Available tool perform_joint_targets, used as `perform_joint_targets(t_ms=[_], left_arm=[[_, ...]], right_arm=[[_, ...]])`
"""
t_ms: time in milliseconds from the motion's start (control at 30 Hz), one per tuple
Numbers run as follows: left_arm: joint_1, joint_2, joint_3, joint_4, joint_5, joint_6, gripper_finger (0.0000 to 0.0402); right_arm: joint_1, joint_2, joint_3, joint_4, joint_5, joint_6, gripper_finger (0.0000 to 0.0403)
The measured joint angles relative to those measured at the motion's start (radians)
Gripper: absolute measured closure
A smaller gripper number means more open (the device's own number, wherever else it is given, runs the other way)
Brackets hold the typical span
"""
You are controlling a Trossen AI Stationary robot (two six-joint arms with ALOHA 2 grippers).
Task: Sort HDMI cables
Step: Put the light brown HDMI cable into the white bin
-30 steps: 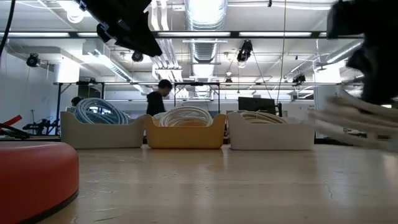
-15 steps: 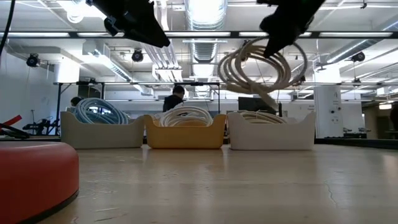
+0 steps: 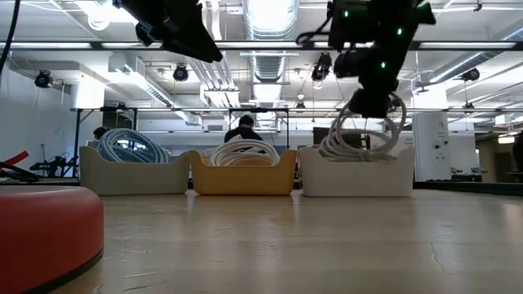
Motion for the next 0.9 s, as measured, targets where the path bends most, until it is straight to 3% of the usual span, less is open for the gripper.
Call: perform_joint_targets(t_ms=[233,333,433,700,900], left_arm=[[0.005,0.000,0.000,0.000,-0.020,0.000,0.0225],[0.007,0.000,0.000,0.000,-0.020,0.000,0.0225],[0.007,0.000,0.000,0.000,-0.020,0.000,0.0225],[0.012,0.000,0.000,0.000,-0.020,0.000,0.0225],[0.012,0.000,0.000,0.000,-0.020,0.000,0.0225]], right_arm=[[-0.037,0.001,-0.139,0.367,-0.002,-0.357,0.0381],[-0.038,0.001,-0.168,0.494,-0.048,-0.468,0.0380],[-0.038,0.001,-0.179,0.557,-0.099,-0.486,0.0380],[-0.041,0.001,-0.193,0.575,-0.109,-0.487,0.0379],[-0.041,0.001,-0.194,0.572,-0.152,-0.419,0.0378]])
